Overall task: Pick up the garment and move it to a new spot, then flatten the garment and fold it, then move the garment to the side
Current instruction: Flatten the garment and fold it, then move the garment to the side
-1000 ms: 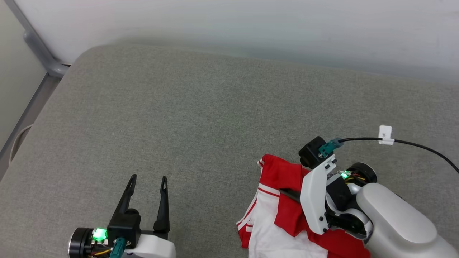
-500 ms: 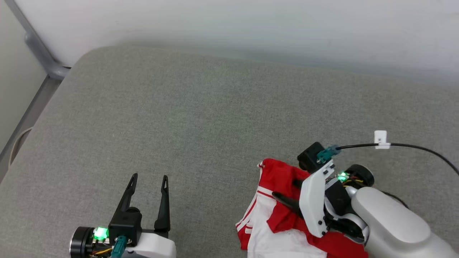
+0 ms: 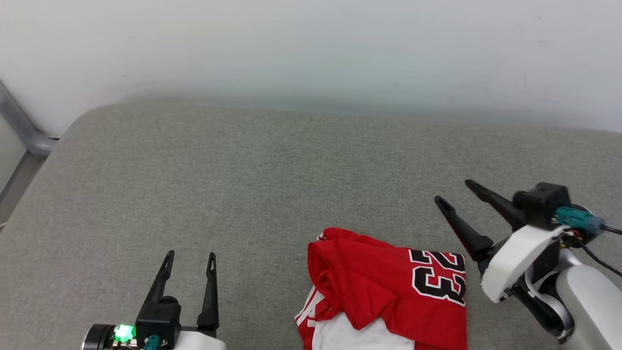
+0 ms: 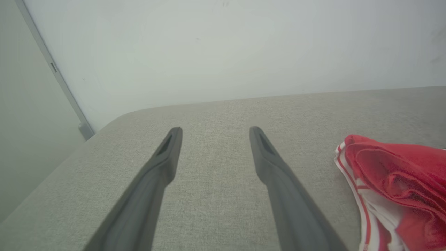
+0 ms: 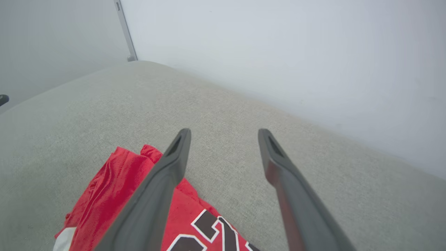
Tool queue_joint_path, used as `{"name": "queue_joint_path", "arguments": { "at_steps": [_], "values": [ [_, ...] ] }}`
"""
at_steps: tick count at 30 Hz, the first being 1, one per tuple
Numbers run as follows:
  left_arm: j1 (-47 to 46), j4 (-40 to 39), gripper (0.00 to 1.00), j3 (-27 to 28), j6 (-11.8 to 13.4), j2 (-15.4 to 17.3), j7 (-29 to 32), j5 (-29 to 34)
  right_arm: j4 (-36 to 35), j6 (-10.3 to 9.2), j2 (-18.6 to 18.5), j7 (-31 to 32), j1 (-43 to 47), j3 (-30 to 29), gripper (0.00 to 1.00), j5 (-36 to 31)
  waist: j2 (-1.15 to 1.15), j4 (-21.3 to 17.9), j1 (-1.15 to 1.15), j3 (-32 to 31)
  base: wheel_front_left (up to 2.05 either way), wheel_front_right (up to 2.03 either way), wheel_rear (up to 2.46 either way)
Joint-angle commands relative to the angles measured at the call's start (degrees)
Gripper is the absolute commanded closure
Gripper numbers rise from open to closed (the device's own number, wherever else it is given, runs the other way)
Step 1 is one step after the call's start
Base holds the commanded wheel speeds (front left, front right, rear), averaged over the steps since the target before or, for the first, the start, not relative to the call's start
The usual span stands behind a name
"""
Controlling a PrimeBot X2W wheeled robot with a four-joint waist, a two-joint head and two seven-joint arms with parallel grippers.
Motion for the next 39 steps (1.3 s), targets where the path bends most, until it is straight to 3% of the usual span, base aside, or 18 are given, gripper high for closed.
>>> {"name": "queue_joint_path", "arguments": {
  "at_steps": [1, 6, 11, 20, 27, 39],
  "values": [
    [0.62, -0.36, 0.00, 0.17, 0.02, 0.03, -0.12, 0.12, -0.71, -0.07, 1.07, -1.85, 1.89, -2.80, 0.00, -1.58, 0.00, -0.97, 0.00, -0.69, 0.00, 0.00, 0.00],
    [1.16, -0.86, 0.00, 0.11, 0.19, 0.05, -0.12, 0.27, -3.95, -0.07, 4.53, -8.52, 8.36, -13.00, 0.00, -10.99, 0.00, -2.22, 0.00, -1.56, 0.00, 0.00, 0.00],
    [1.32, -1.25, 0.00, -0.08, 0.14, 0.16, -0.12, 0.50, -6.42, -0.08, 9.09, -11.66, 13.49, -19.94, 0.00, -15.25, 0.00, -2.89, 0.00, -1.92, 0.00, 0.00, 0.00],
    [1.66, -1.39, 0.00, -0.61, 0.70, 0.33, -0.12, 0.76, -11.09, -0.07, 17.51, -15.81, 23.14, -28.47, 0.00, -22.05, 0.00, -3.58, 0.00, -2.82, 0.00, 0.00, 0.00],
    [2.18, -1.32, 0.00, -0.95, 0.90, 0.92, -0.12, 1.03, -12.08, -0.07, 20.99, -16.80, 28.23, -31.02, 0.00, -23.33, 0.00, -3.85, 0.00, -3.61, 0.00, 0.00, 0.00],
    [3.30, -1.46, 0.00, -1.65, 0.95, 1.62, -0.12, 0.85, -12.34, -0.07, 23.19, -17.11, 32.17, -31.07, 0.00, -24.71, 0.00, -3.75, 0.00, -4.31, 0.00, 0.00, 0.00]
  ]
}}
